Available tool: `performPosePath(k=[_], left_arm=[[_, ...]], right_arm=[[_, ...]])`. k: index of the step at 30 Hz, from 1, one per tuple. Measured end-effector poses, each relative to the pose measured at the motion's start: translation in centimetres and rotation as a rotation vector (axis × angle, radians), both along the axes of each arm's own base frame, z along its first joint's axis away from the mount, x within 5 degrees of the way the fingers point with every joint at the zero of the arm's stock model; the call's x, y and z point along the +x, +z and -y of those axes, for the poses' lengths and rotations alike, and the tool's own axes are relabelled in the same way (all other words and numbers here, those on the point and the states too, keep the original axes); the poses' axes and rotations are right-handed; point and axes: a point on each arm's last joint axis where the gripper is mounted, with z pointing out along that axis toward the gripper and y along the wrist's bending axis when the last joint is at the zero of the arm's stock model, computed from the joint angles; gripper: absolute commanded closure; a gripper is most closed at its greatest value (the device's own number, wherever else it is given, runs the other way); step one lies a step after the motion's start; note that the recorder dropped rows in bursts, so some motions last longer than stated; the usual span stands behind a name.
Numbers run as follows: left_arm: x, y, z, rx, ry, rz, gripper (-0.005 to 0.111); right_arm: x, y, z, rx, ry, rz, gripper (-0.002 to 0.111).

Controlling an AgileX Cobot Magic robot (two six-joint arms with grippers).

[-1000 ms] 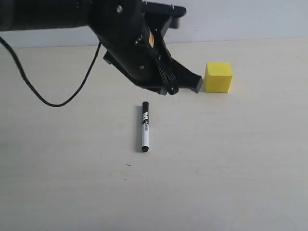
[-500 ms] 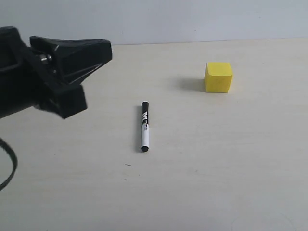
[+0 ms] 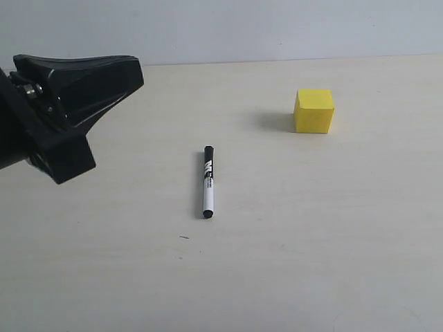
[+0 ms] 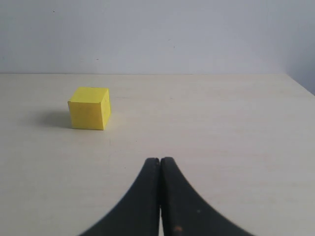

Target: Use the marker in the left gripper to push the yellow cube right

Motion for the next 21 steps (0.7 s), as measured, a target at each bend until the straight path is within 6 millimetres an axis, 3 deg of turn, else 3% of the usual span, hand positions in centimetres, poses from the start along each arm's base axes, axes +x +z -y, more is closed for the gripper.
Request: performPosePath(k=[9,14,21], left_arm=[[0.0,0.7,-0.9,0.06,0.021,0.125,0.107],[-0.4,2.2,-4.6,0.03,0.165,0.114,0.107],[-2.3,1.9,-9.2,0.014,0.353,0.113,0.107]], right_arm=[[0.0,0.0,0.0,0.0,0.0,0.0,0.108],[0.0,0.0,0.0,0.0,0.0,0.0,0.108],[0.0,0.0,0.0,0.0,0.0,0.0,0.108]])
